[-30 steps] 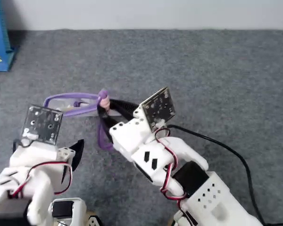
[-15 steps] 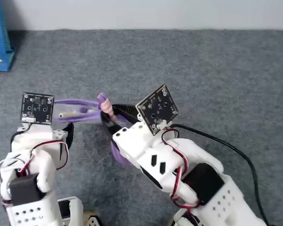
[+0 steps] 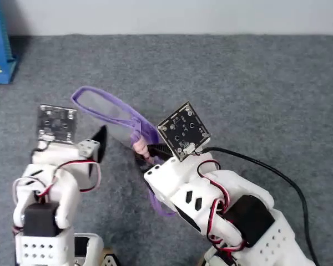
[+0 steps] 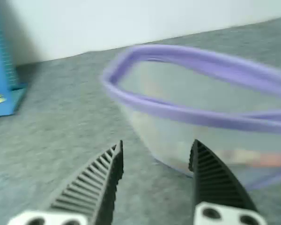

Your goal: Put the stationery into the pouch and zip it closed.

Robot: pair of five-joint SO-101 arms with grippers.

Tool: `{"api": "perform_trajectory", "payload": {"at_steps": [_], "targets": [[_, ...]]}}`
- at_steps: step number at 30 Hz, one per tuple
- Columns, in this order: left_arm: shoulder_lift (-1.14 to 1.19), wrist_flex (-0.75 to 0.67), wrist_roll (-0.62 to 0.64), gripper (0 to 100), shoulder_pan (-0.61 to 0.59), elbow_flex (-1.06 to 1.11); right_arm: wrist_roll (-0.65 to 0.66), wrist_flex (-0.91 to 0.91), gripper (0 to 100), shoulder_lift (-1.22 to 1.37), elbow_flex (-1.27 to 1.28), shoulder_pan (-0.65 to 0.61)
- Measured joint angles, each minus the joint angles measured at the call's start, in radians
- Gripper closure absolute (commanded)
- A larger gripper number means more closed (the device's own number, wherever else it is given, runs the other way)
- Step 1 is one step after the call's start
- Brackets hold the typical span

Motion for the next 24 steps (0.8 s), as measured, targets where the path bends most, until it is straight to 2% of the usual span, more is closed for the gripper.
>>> {"api": "perform_trajectory", "payload": {"at_steps": [7, 11, 17, 24], "targets": [[0.011, -0.094, 0.041, 78, 0.066, -0.002, 0.052, 0.089, 99.1, -0.117, 0.000, 0.000], [0.167, -0.144, 0.052, 78, 0.115, -0.055, 0.057, 0.157, 99.1, -0.201, 0.000, -0.009], [0.422, -0.132, 0.100, 78, 0.198, -0.210, 0.057, 0.245, 99.1, -0.258, 0.000, -0.020], [0.391, -0.014, 0.107, 77, 0.236, -0.269, 0.057, 0.275, 99.1, -0.325, 0.000, -0.020]]}}
